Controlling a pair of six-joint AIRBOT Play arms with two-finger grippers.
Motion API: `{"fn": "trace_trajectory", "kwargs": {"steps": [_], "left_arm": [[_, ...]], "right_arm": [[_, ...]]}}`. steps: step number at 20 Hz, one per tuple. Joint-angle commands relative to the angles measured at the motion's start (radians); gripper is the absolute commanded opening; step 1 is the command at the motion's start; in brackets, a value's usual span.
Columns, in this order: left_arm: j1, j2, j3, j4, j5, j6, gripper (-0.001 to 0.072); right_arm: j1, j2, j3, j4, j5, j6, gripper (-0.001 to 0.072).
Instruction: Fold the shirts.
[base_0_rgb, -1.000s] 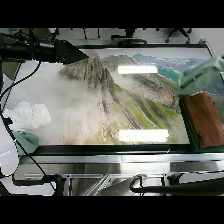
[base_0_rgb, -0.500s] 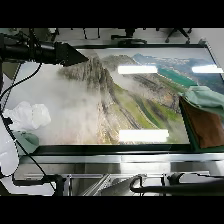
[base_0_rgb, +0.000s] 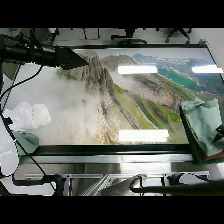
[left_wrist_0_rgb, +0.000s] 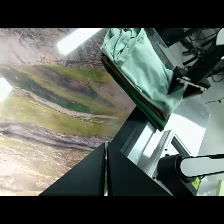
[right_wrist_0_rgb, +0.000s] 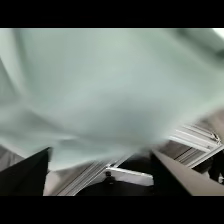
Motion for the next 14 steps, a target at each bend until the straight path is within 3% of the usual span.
{"fn": "trace_trajectory", "kwargs": {"steps": [1,3,7,8,9,11,12,14], "left_arm": [[0.000,-0.001,0.000,0.002,0.018,0.003,0.0013],[0.000,-0.001,0.000,0.002,0.046,0.003,0.0013],[0.000,0.000,0.000,-0.001,0.076,0.002,0.0013],[0.000,0.000,0.000,-0.001,0.083,0.002,0.0013],[0.000,0.000,0.001,-0.001,0.094,0.003,0.0013],[0.000,0.003,0.002,0.000,0.113,0.003,0.0010],[0.000,0.010,0.001,0.003,0.117,0.003,0.0008],[-0.003,0.034,-0.002,0.003,0.117,0.003,0.0007]], "right_arm": [[0.000,-0.021,-0.069,-0.032,-0.050,-0.052,0.0673],[0.002,-0.021,0.001,-0.010,-0.050,-0.051,0.0549],[0.002,-0.020,0.250,0.194,-0.095,-0.051,0.0547],[0.002,-0.018,0.304,0.286,-0.119,-0.052,0.0491],[0.002,-0.015,0.348,0.402,-0.152,-0.069,0.0318],[0.012,0.006,0.369,0.650,-0.226,-0.164,0.0055],[0.034,0.018,0.369,0.714,-0.247,-0.200,0.0019],[0.129,0.050,0.361,0.708,-0.267,-0.247,0.0018]]}}
